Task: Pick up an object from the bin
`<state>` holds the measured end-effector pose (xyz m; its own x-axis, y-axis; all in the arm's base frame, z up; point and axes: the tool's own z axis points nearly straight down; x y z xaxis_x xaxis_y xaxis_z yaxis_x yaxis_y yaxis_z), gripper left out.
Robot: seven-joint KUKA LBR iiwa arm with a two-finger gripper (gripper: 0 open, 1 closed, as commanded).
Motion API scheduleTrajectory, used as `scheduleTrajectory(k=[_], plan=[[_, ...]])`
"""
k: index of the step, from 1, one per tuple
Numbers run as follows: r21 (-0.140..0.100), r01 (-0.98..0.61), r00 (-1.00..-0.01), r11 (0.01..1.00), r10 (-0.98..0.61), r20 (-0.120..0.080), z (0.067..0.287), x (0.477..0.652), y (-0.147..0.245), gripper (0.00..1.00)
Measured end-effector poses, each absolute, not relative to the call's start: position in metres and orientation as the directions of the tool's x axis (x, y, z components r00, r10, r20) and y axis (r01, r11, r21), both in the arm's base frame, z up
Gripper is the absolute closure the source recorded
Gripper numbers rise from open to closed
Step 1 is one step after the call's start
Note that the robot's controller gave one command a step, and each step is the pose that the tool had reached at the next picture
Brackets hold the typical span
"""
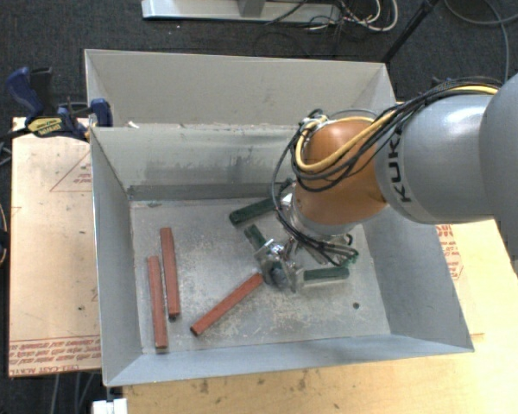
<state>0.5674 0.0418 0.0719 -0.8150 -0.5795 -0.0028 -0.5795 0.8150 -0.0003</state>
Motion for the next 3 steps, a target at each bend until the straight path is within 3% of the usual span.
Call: scheduleTrajectory(k=[1,2,3], plan=[[0.001,-0.58,-0.815,0.815,-0.58,-0.003,0.07,0.567,0.042,0.0],[0.001,-0.58,-0.815,0.815,-0.58,-0.003,0.07,0.567,0.042,0.0],[-0.001,-0.773,-0.634,0.634,-0.773,-0.007,0.071,0.601,0.132,1.0]])
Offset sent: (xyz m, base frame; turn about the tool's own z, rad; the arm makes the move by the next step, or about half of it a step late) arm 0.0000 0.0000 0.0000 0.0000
